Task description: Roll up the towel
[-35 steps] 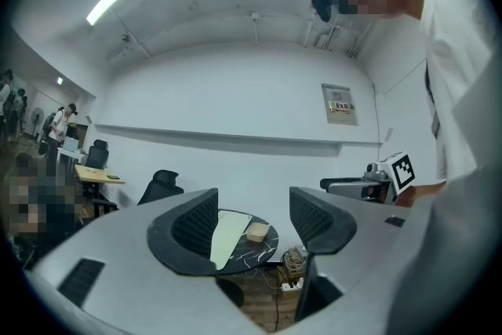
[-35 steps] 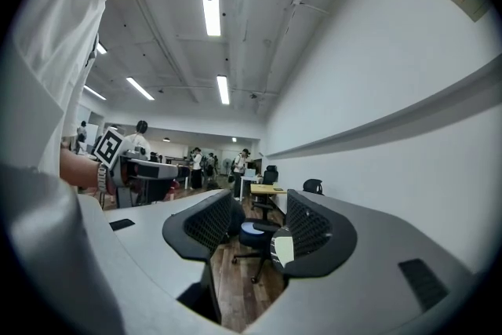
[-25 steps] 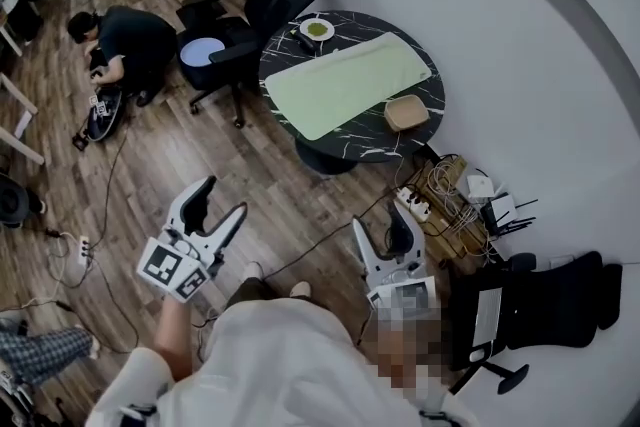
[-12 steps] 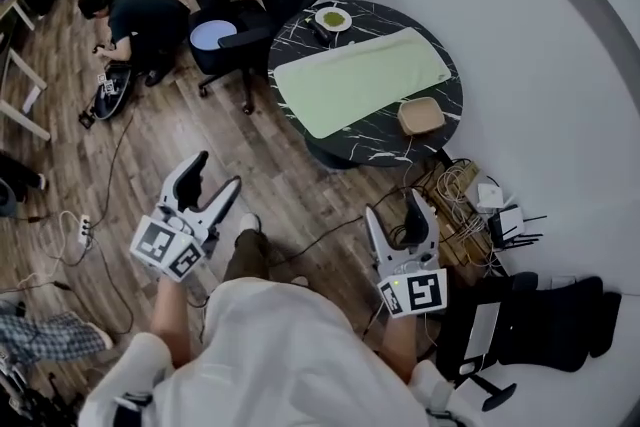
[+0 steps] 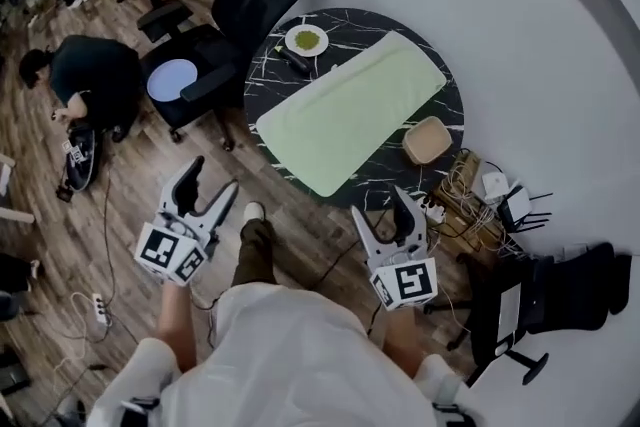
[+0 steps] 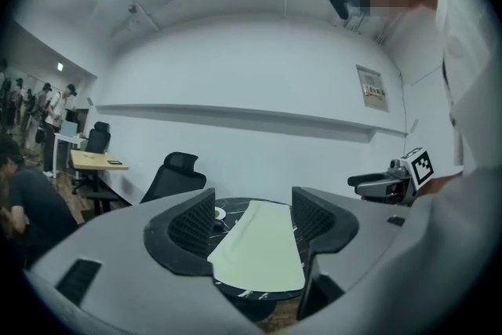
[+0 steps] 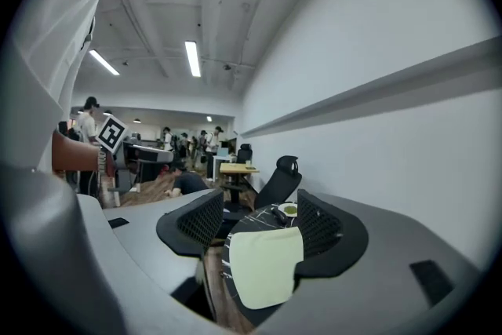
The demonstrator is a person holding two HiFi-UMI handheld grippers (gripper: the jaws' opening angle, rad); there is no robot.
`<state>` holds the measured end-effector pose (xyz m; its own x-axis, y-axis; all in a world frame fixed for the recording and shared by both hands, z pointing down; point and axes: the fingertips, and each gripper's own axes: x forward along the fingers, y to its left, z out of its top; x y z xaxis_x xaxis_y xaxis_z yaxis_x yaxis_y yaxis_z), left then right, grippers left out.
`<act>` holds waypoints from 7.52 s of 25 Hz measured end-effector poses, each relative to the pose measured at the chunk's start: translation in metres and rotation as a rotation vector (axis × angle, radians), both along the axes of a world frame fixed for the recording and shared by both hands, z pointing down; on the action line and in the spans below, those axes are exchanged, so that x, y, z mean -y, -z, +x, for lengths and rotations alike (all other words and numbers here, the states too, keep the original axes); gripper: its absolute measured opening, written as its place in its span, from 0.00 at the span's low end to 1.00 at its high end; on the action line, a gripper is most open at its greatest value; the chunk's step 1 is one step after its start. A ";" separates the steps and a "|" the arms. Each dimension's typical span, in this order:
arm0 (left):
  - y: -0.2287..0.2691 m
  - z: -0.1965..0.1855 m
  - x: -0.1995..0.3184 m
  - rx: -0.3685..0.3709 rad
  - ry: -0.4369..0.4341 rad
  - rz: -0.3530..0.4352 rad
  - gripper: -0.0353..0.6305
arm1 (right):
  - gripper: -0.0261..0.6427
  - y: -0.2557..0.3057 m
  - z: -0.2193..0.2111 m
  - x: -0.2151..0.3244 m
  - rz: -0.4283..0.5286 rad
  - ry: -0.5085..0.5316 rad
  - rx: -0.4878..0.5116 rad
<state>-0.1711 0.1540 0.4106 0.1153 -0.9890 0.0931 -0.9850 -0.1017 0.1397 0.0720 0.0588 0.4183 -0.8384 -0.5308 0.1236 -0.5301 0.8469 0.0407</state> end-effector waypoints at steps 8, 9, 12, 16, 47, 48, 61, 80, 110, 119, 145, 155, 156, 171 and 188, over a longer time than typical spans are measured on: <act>-0.039 -0.062 0.113 -0.008 -0.342 -0.124 0.49 | 0.42 -0.013 -0.095 0.060 -0.075 -0.187 -0.123; -0.043 -0.063 0.123 -0.010 -0.363 -0.131 0.49 | 0.42 -0.019 -0.097 0.063 -0.089 -0.201 -0.145; -0.062 -0.059 0.145 0.008 -0.426 -0.181 0.49 | 0.42 -0.059 -0.099 0.068 -0.121 -0.182 -0.308; -0.120 -0.042 0.158 0.193 -0.601 -0.335 0.49 | 0.42 -0.159 -0.096 0.050 -0.212 0.002 -0.637; -0.358 -0.044 0.145 1.169 -1.357 -0.865 0.19 | 0.10 -0.345 -0.074 -0.009 -0.408 0.237 -1.147; -0.357 -0.045 0.141 1.171 -1.351 -0.856 0.13 | 0.05 -0.342 -0.073 -0.011 -0.426 0.240 -1.139; -0.319 -0.025 0.047 0.781 -1.518 -1.086 0.09 | 0.05 -0.313 -0.039 -0.069 -0.849 0.321 -1.001; -0.272 0.016 0.251 1.096 -1.194 -0.706 0.09 | 0.05 -0.261 -0.002 0.127 -0.560 -0.162 -0.859; -0.351 -0.010 0.199 1.269 -1.173 -0.789 0.15 | 0.17 -0.346 -0.033 0.054 -0.430 0.075 -1.099; -0.340 -0.014 0.178 1.309 -1.156 -0.726 0.10 | 0.07 -0.332 -0.030 0.052 -0.392 0.057 -1.092; -0.274 0.002 0.148 0.932 -1.450 -1.010 0.08 | 0.06 -0.251 -0.003 0.040 -0.799 0.113 -0.790; -0.289 0.019 0.252 1.207 -1.160 -0.757 0.08 | 0.07 -0.284 0.007 0.141 -0.513 -0.078 -0.941; -0.291 0.020 0.259 1.223 -1.133 -0.741 0.08 | 0.09 -0.286 0.008 0.146 -0.499 -0.098 -0.941; -0.300 0.033 0.199 1.061 -1.081 -0.672 0.47 | 0.32 -0.302 -0.019 0.069 -0.355 0.069 -1.055; -0.353 0.008 0.184 1.211 -1.096 -0.787 0.25 | 0.20 -0.343 -0.009 0.062 -0.404 0.120 -1.123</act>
